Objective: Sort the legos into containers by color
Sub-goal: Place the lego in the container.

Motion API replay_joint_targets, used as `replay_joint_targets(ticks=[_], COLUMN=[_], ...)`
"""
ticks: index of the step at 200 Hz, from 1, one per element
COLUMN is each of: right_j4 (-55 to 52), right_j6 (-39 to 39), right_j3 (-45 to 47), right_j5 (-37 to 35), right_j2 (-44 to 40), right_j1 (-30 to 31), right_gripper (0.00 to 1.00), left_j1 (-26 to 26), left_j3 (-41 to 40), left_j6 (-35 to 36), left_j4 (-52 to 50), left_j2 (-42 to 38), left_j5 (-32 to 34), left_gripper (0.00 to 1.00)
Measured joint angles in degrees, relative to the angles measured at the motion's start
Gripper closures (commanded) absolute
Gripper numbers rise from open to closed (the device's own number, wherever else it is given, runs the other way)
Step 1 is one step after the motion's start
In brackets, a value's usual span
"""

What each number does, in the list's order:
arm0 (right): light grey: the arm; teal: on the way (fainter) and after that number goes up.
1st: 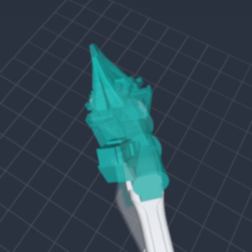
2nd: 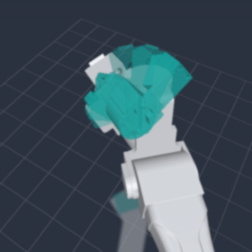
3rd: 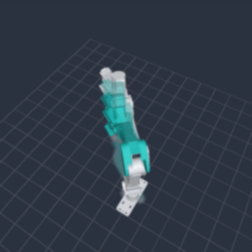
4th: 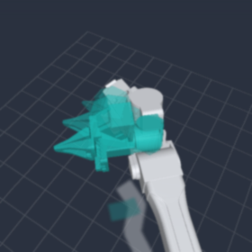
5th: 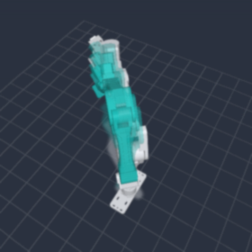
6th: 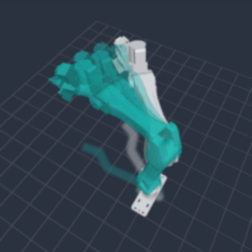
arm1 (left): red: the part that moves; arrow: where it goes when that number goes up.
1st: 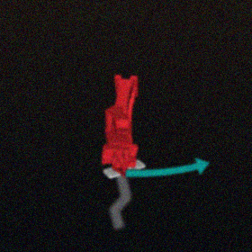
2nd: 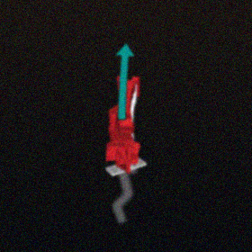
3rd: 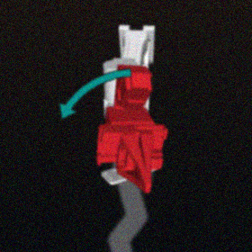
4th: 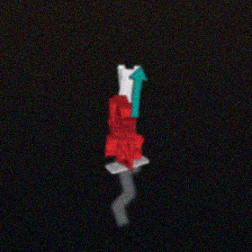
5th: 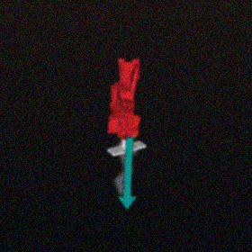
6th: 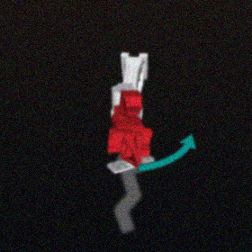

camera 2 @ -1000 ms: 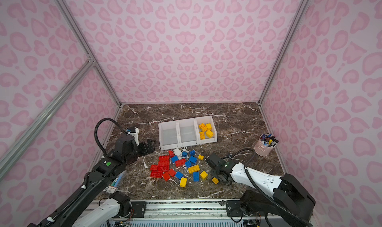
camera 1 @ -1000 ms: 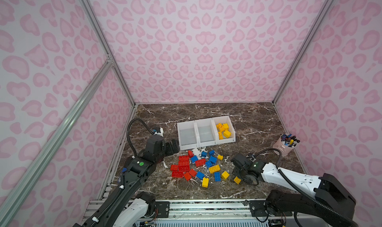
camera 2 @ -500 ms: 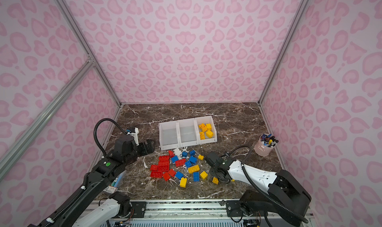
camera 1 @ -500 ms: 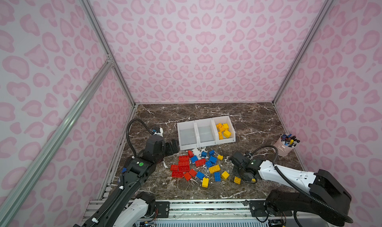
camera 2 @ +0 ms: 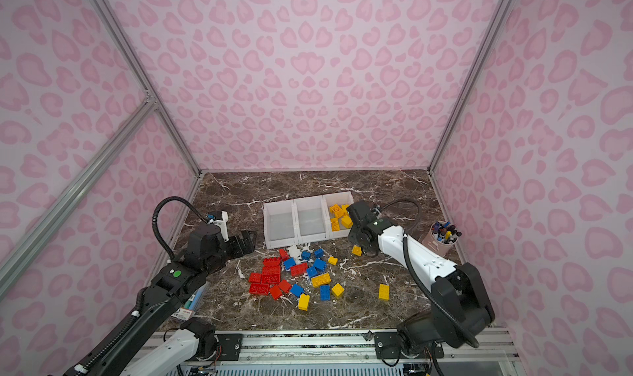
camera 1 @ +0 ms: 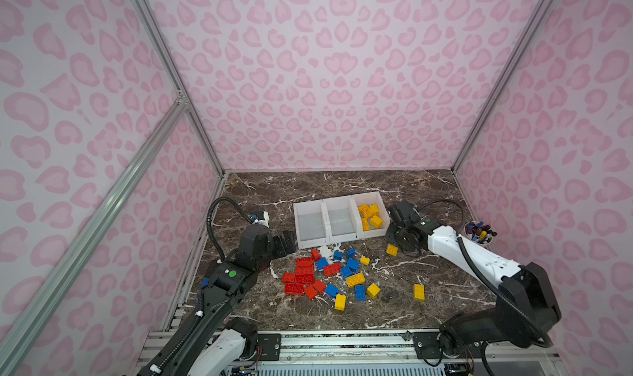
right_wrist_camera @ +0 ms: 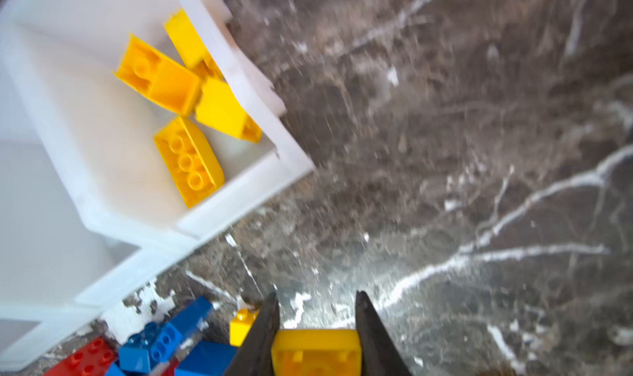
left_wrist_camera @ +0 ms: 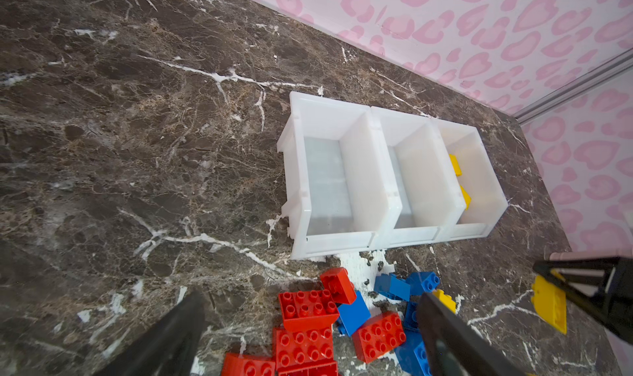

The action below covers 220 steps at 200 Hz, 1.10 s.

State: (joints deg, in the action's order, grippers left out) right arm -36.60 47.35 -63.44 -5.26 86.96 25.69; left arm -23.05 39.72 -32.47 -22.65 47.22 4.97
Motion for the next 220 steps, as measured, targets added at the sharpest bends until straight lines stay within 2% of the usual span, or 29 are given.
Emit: replay_joint_targets(ticks=[38, 69, 113, 142, 183, 220], right_j4=[0.72, 0.42, -1.07, -2.29, -2.86, -4.52], right_j6=[-10.27, -14.95, -17.68, -18.45, -19.06, -19.32], right_j3=[-18.64, -28.63, -34.71, -35.34, -36.2, -36.24], right_j5=[0.92, 1.07, 1.88, 2.08, 2.51, 1.4], right_j2=[16.28, 25.03, 31.06, 33.09, 34.42, 32.24], right_j1=[-3.13, -3.34, -3.34, -2.69, -1.4, -1.68], right_gripper=[0.71, 0.7, 0.66, 0.63, 0.41, 0.36], left_j1=[0.0, 0.0, 0.0, 0.0, 0.0, 0.0], left_j3=[0.0, -0.11, -0.48, -0.48, -0.61, -0.76], left_j6=[-0.42, -0.66, -0.9, -0.9, -0.92, -0.94], left_j4=[-0.46, -1.31, -1.51, -1.51, -1.51, -1.6], left_j2=[-1.01, -1.79, -1.95, -1.95, -2.14, -2.43], left_j5=[0.04, 0.39, 0.44, 0.44, 0.44, 0.44], left_gripper=[0.02, 0.02, 0.02, 0.02, 0.02, 0.02])
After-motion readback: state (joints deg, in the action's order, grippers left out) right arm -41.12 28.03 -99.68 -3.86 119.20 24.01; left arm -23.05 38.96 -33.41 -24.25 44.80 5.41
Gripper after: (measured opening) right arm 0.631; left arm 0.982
